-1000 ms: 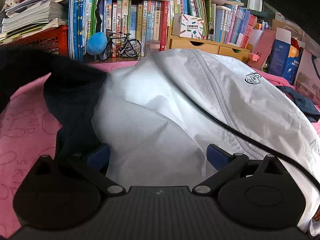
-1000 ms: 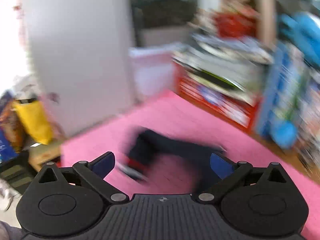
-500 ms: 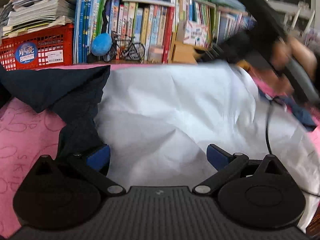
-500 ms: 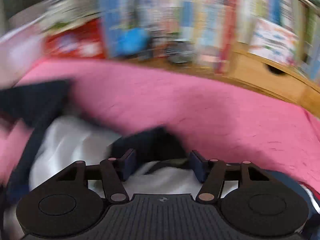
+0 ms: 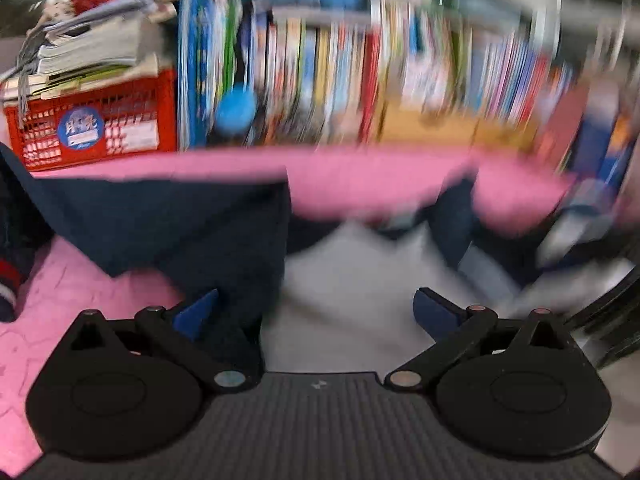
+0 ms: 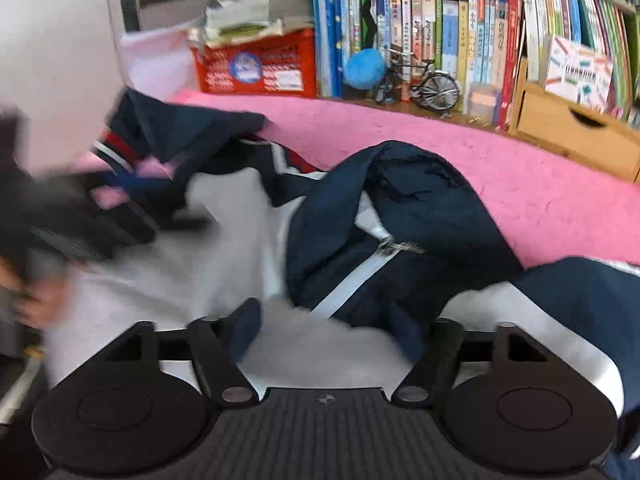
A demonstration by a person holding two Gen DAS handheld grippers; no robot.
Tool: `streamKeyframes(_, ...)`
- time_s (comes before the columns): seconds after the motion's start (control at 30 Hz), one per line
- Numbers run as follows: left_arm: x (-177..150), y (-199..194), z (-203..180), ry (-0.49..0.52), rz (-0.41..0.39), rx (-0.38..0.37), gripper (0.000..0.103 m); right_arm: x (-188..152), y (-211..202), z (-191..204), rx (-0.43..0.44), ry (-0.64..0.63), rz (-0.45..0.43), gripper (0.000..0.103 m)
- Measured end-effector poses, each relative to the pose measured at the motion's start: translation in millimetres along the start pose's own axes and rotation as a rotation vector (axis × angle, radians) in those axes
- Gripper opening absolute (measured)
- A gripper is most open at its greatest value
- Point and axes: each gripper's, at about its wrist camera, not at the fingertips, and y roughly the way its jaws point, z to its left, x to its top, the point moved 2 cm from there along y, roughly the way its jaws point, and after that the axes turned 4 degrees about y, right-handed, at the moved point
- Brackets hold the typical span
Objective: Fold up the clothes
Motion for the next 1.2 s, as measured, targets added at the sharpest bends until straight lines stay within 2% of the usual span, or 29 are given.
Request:
streamKeyframes(0.07,-10.2,4.4,-5.4,0.037,0.013,0.033,0.103,9.9,-19.3,-9.5,0.037,0.049,-0.053,0.088)
streamKeyframes(0.17,-15.7,7.2,-8.7,0.051,0.033,0.043,0.103,43.3,-27.7,-37.3,0.0,0.197,-0.137,0.098)
streamKeyframes(0.23,-15.8,9.1,-7.6,0.045,0.031,0.037,0.103,66.6,-7.2,-51.7,0.013,0.307,-0.105,0.098)
streamKeyframes(0.3,-15.1,9.1,-5.6,0.023,0.021,0.026,0.103,82.5,27.0,-54.9,0.031,0.368,-0.034,0.098)
streamKeyframes(0.33,-15.2,7.2,-3.3,0.006,0.008,0.019,0.103,87.3,45.7,-53.1,0.018,0.39,0.008,0.082)
streamKeyframes(0.37,-14.5,4.8,-0.2,-0.015,-0.009,0.016,0.103,93.1,61.6,-50.3,0.006,0.409,0.036,0.018)
streamKeyframes(0.4,-14.4,0.3,3.9,-0.045,-0.027,0.026,0.103,101.8,71.1,-47.0,-0.002,0.42,0.029,0.008)
streamKeyframes(0.47,-13.0,-10.9,11.6,-0.087,-0.066,0.025,0.103,121.4,87.4,-38.8,-0.018,0.419,-0.002,0.008)
streamKeyframes(0.5,-11.9,-15.6,15.0,-0.101,-0.084,0.011,0.103,136.1,88.3,-29.4,-0.024,0.363,-0.062,0.008)
streamKeyframes(0.57,-10.8,-18.6,20.7,-0.118,-0.102,-0.014,0.103,165.2,85.7,-2.4,0.017,0.227,-0.203,0.008)
streamKeyframes(0.63,-12.2,-12.1,22.9,-0.117,-0.091,-0.001,0.103,186.6,86.5,24.3,0.04,0.066,-0.322,0.008)
streamKeyframes(0.67,-13.9,-4.9,22.2,-0.112,-0.064,0.023,0.103,194.0,92.6,33.2,0.038,-0.024,-0.356,0.009)
streamKeyframes(0.7,-14.8,2.3,21.9,-0.116,-0.028,0.034,0.103,199.4,100.8,38.1,0.026,-0.079,-0.354,0.011)
streamKeyframes(0.73,-14.5,9.0,22.4,-0.128,0.014,0.029,0.103,201.2,112.9,35.6,-0.005,-0.07,-0.289,0.022)
streamKeyframes(0.77,-14.4,12.6,22.8,-0.137,0.034,0.026,0.103,202.9,124.8,33.2,-0.036,-0.06,-0.223,0.045)
streamKeyframes(0.83,-16.1,11.4,23.6,-0.141,0.032,0.022,0.103,197.2,135.0,23.6,-0.114,-0.025,-0.138,0.082)
streamKeyframes(0.9,-17.9,10.5,22.9,-0.133,0.037,0.027,0.103,178.4,119.6,6.9,-0.139,-0.034,-0.177,0.087)
streamKeyframes(0.97,-18.8,9.5,21.7,-0.123,0.042,0.034,0.103,158.2,93.6,-14.7,-0.115,-0.027,-0.205,0.103)
streamKeyframes(1.03,-20.2,9.1,20.5,-0.114,0.047,0.041,0.103,136.5,67.0,-41.9,-0.073,0.01,-0.232,0.103)
streamKeyframes(1.07,-19.8,9.6,21.5,-0.111,0.049,0.045,0.103,126.2,56.2,-56.5,-0.085,0.029,-0.248,0.103)
streamKeyframes(1.13,-18.9,11.1,21.9,-0.104,0.054,0.056,0.103,111.6,53.4,-78.5,-0.231,0.066,-0.222,0.101)
streamKeyframes(1.2,-17.5,13.5,20.0,-0.093,0.061,0.07,0.103,104.4,67.1,-92.4,-0.267,0.109,-0.151,0.098)
